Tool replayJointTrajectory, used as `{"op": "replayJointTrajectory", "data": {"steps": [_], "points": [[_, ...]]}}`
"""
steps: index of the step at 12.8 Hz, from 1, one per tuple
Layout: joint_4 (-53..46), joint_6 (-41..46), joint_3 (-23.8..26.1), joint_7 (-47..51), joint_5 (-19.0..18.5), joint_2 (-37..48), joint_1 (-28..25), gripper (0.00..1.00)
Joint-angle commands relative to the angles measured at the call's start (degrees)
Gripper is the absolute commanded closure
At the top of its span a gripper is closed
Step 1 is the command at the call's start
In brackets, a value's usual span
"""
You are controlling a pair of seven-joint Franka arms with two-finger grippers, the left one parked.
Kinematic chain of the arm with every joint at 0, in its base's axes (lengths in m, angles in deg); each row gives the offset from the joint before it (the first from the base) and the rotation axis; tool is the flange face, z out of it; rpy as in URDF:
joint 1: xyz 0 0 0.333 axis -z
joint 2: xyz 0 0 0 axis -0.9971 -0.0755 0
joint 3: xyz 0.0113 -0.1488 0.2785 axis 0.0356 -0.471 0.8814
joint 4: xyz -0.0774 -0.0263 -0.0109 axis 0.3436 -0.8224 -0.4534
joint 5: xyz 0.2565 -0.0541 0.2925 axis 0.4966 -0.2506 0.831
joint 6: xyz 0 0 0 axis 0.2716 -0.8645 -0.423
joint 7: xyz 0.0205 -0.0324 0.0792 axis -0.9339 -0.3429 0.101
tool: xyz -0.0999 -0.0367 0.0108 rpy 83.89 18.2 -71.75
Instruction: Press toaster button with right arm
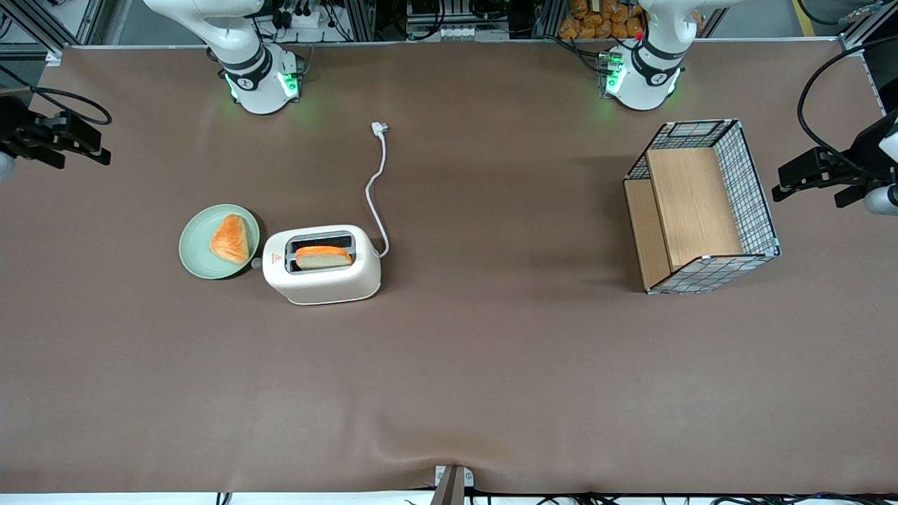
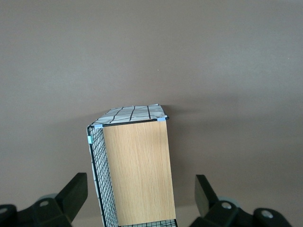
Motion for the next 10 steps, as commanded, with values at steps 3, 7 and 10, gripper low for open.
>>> {"op": "replayJointTrajectory", "data": {"steps": [3, 7, 10], "points": [[-0.7, 1.6, 0.3, 0.3, 0.7, 0.2, 0.2, 1.00], [-0.5, 1.2, 0.1, 0.1, 3.0, 0.1, 0.6, 1.00], [1.0, 0.5, 0.1, -0.3, 5.9, -1.1, 0.9, 1.00]]}}
